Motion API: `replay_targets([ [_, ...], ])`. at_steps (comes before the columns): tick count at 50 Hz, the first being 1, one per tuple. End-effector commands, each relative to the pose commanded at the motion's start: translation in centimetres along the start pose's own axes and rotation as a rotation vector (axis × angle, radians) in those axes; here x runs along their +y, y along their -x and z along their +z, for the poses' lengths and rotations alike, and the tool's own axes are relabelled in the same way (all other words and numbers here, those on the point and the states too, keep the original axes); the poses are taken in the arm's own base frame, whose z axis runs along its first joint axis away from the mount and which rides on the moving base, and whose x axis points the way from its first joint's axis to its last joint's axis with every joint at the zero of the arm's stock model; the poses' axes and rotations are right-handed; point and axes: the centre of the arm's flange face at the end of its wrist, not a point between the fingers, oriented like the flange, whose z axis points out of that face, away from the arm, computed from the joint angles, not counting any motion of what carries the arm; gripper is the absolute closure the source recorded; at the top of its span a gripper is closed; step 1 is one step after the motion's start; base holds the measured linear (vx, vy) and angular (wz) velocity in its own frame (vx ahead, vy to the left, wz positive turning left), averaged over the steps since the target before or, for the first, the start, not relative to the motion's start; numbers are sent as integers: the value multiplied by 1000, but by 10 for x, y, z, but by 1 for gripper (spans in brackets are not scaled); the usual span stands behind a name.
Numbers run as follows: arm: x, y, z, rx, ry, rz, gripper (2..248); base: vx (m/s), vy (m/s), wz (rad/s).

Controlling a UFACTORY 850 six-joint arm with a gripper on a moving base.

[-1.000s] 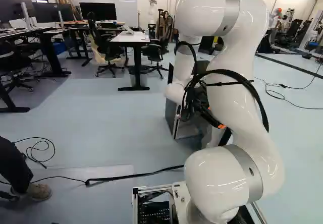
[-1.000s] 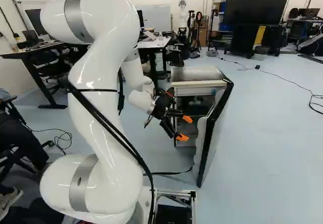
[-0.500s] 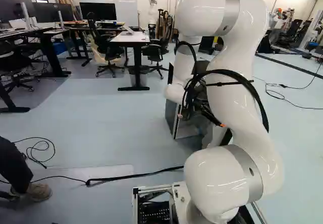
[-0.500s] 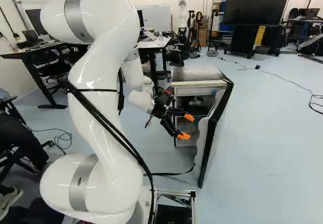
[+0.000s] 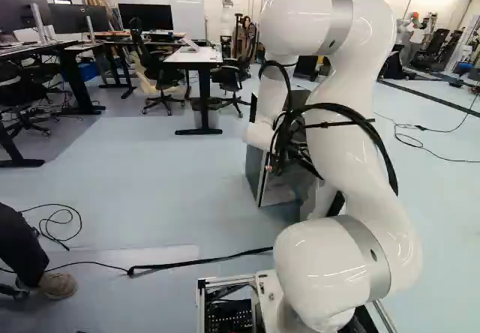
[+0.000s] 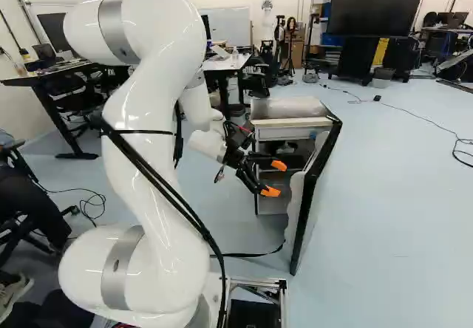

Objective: Open the fridge door

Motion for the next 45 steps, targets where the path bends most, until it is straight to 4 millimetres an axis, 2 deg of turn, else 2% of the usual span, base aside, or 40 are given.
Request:
replay_targets([
  [16,-27,-10,13,-12,35,56,3,0,0,0],
  [45,-70,-35,65,-30,139,164,3,0,0,0],
])
